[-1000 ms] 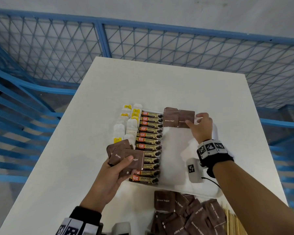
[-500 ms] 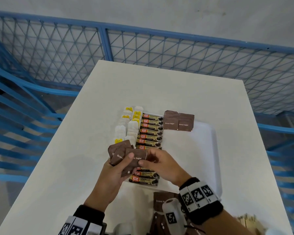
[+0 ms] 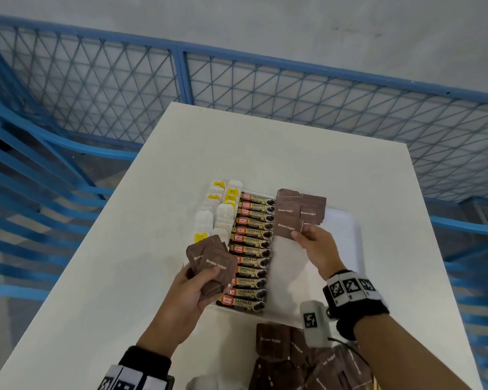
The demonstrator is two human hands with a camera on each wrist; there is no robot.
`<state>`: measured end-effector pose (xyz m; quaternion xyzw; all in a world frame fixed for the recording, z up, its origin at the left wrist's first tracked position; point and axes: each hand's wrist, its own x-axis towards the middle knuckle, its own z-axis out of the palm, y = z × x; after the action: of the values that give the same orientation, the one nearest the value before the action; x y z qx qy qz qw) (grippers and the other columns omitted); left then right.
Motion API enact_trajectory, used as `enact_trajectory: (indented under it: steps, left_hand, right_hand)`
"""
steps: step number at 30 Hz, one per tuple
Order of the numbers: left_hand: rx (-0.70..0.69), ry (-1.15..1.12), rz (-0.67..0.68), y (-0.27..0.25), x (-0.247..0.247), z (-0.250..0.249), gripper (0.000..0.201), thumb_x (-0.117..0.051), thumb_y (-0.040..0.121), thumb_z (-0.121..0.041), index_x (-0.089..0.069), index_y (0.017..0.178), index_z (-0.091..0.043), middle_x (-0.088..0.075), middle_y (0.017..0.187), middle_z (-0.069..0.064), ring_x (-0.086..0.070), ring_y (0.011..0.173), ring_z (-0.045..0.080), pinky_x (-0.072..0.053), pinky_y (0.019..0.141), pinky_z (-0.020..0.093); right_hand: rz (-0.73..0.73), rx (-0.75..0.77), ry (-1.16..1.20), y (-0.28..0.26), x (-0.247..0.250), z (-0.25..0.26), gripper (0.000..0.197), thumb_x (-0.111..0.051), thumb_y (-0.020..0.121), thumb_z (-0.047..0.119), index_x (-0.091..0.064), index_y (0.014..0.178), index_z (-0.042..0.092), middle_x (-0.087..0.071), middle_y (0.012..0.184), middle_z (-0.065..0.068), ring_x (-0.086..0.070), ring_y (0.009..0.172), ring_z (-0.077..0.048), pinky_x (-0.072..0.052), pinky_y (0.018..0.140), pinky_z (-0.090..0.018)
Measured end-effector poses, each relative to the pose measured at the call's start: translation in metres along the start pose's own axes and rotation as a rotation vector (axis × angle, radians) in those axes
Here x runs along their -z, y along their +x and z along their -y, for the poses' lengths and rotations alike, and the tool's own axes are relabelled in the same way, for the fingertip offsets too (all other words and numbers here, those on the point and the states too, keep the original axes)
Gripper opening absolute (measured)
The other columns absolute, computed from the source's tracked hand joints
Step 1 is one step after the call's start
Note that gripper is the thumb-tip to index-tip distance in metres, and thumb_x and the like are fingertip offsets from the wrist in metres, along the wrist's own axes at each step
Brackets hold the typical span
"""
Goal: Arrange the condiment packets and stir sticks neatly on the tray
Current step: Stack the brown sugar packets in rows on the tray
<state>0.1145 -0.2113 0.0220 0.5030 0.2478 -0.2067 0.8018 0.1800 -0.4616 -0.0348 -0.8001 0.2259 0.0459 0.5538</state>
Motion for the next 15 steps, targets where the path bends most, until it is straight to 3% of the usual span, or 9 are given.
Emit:
enact_trajectory:
  steps: [1, 3, 8, 15]
  left_hand:
    - [-0.003, 0.005, -0.003, 0.0, 0.0, 0.0, 0.024, -0.053, 0.089, 0.0, -0.06, 0.111, -0.004, -0.073, 0.088, 0.01, -0.069, 0.079, 0.023, -0.056, 0.055, 0.023]
    - [-0.009, 0.014, -0.003, -0.001, 0.001, 0.0, 0.023, -0.054, 0.089, 0.0, -0.061, 0.109, -0.007, -0.074, 0.089, 0.009, -0.069, 0.08, 0.023, -0.056, 0.056, 0.023]
    - [-0.022, 0.029, 0.031, -0.001, 0.004, 0.0, 0.022, -0.054, 0.088, 0.002, -0.063, 0.106, -0.009, -0.075, 0.089, 0.005, -0.072, 0.077, 0.016, -0.058, 0.062, 0.025]
    - [-0.03, 0.037, 0.031, 0.0, 0.009, -0.002, 0.021, -0.054, 0.088, 0.001, -0.064, 0.104, -0.008, -0.075, 0.089, 0.007, -0.071, 0.077, 0.017, -0.058, 0.063, 0.024]
  right_hand:
    - [-0.042, -0.005, -0.05, 0.01, 0.002, -0.004, 0.012, -0.068, 0.083, 0.012, -0.062, 0.076, 0.005, -0.065, 0.076, -0.01, -0.055, 0.073, -0.021, -0.044, 0.068, -0.03]
    - [-0.085, -0.017, -0.128, 0.025, 0.004, -0.008, 0.018, -0.069, 0.082, 0.016, -0.064, 0.083, 0.0, -0.068, 0.083, -0.014, -0.058, 0.079, -0.024, -0.046, 0.078, -0.035]
    - [-0.1, -0.015, -0.183, 0.04, 0.003, -0.003, 0.015, -0.069, 0.082, 0.017, -0.068, 0.09, 0.005, -0.066, 0.084, -0.005, -0.057, 0.083, -0.018, -0.043, 0.08, -0.029]
    - [-0.156, -0.021, -0.223, 0.05, -0.007, 0.001, 0.019, -0.072, 0.079, 0.018, -0.067, 0.091, 0.005, -0.064, 0.086, -0.004, -0.056, 0.082, -0.016, -0.04, 0.074, -0.024]
